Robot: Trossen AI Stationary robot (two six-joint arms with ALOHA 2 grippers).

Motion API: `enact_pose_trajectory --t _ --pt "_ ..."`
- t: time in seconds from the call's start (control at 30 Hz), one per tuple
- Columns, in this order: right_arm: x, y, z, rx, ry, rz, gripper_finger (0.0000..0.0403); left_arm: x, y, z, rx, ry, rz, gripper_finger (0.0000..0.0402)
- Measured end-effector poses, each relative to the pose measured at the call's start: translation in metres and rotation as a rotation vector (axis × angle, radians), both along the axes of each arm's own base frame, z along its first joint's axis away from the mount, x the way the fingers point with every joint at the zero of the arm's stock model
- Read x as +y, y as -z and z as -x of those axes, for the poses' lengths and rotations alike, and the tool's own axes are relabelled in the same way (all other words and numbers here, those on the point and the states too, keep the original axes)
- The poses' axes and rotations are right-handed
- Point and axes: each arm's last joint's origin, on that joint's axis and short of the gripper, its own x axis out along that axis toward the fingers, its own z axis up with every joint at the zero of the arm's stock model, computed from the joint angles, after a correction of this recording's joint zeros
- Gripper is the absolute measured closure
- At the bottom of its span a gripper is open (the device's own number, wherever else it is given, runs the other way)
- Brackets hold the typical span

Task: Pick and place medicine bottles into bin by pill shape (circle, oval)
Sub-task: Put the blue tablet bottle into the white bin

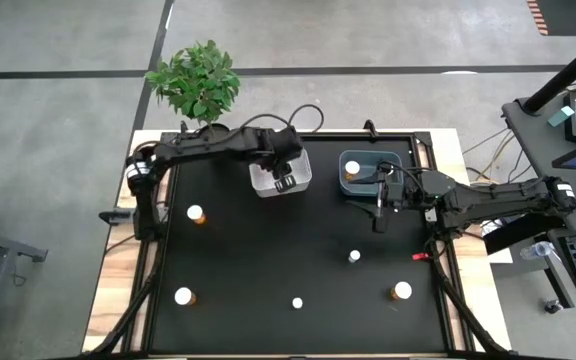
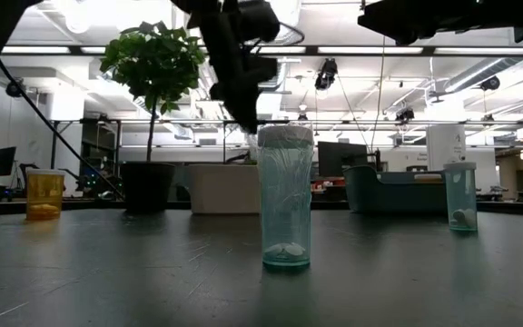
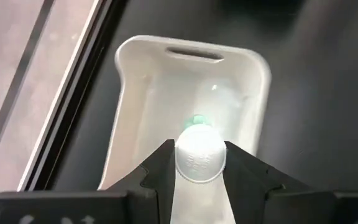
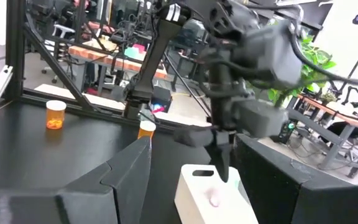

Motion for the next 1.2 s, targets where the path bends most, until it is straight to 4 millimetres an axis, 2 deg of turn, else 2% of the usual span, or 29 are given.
enact_pose_trajectory --t 0.37,0.57,0.9,1.2 --pt "0.0 0.0 0.0 0.001 0.001 0.003 0.0182 0.03 0.039 0.004 0.107 -0.083 0.035 0.0304" --pt "0.0 0.0 0.0 0.002 0.003 0.004 0.0182 0.04 0.042 0.009 0.118 -0.122 0.017 0.0304" --pt "0.0 0.001 0.0 0.007 0.003 0.007 0.0182 0.042 0.047 0.012 0.129 -0.129 0.022 0.0304" --pt "0.0 0.001 0.0 0.007 0.006 0.007 0.0182 0.042 0.064 0.014 0.129 -0.131 0.022 0.0304"
